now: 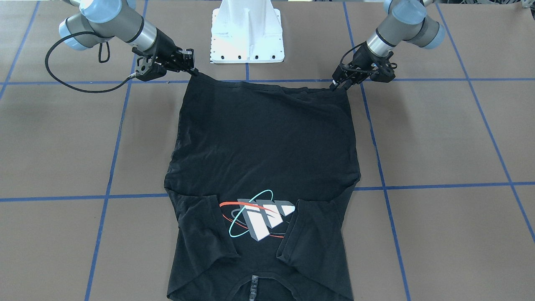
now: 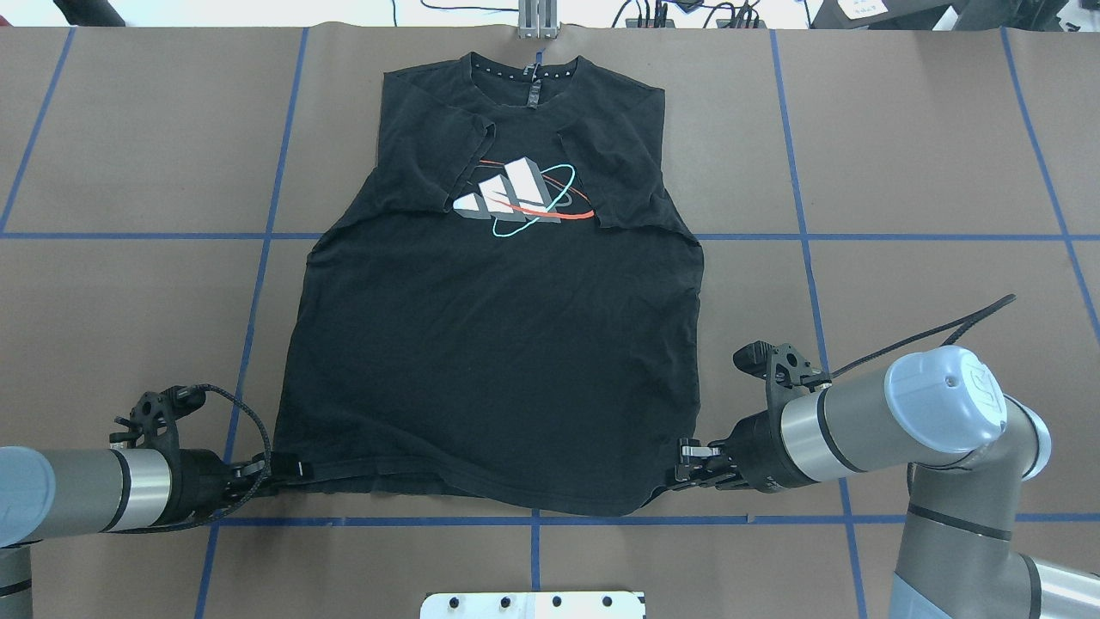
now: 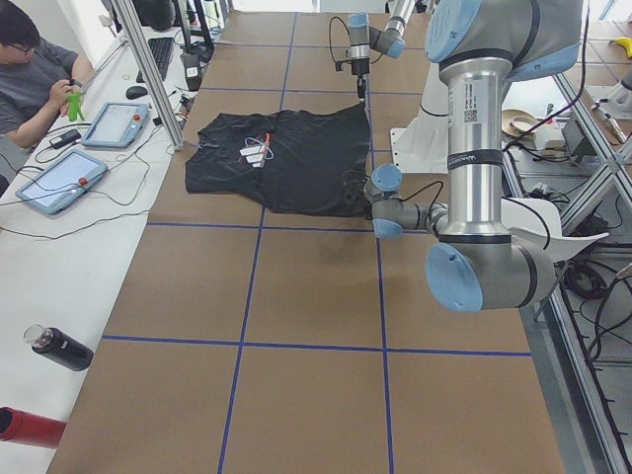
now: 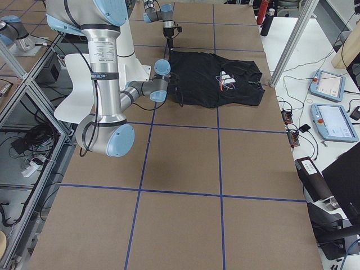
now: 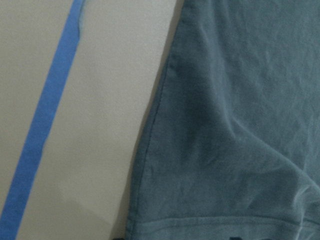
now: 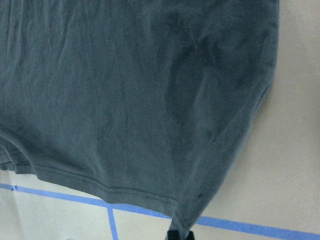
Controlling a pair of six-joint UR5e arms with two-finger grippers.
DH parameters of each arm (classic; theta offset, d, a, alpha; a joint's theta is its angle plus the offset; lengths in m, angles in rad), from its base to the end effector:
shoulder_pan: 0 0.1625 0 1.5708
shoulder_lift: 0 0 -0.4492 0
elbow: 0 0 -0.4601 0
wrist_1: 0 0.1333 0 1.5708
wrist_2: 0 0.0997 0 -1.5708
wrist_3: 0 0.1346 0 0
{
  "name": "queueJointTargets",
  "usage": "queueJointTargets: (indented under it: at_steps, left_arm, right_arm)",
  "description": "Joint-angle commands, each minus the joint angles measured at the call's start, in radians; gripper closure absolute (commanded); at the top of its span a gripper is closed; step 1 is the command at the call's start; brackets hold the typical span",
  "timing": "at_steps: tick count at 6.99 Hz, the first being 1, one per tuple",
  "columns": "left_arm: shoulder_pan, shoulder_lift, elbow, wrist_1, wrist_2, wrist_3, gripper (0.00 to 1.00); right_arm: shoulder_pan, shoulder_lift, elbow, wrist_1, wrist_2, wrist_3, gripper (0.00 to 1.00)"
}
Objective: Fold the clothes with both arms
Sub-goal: 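Grasp both hem corners with the left and right grippers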
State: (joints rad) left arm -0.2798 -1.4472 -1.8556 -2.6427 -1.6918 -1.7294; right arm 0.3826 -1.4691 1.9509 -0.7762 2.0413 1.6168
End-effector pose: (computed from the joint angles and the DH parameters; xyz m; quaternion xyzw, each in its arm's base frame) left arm 0.5038 -0.2666 0.4846 -0.0143 0.5791 -0.1430 0.8025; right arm -0.5269 -0.2900 0.3356 -0.0875 -0.6025 0.0304 0.7927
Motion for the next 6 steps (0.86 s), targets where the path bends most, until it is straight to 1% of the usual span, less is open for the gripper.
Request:
queueJointTargets:
  at_steps: [1,4,5,6]
  left_arm:
    - [-0.001,0.001,-0.004,0.021,0.001,0.005,1.0]
    - [-0.004,0.008,-0.034,0.023,-0.014,0.001,1.0]
    - [-0.007,0.013,-0.062,0.023,-0.04,0.001,1.0]
    - [-0.007,0.042,-0.086,0.023,-0.042,0.001,1.0]
  right_arm:
    - [0.001,0.0,0.0,0.0,0.003,0.0,1.0]
    - [0.002,0.001,0.0,0.0,0.01,0.0,1.0]
    - [0.008,0.0,0.002,0.0,0.026,0.0,1.0]
    - [0.01,-0.005,0.008,0.0,0.023,0.005,1.0]
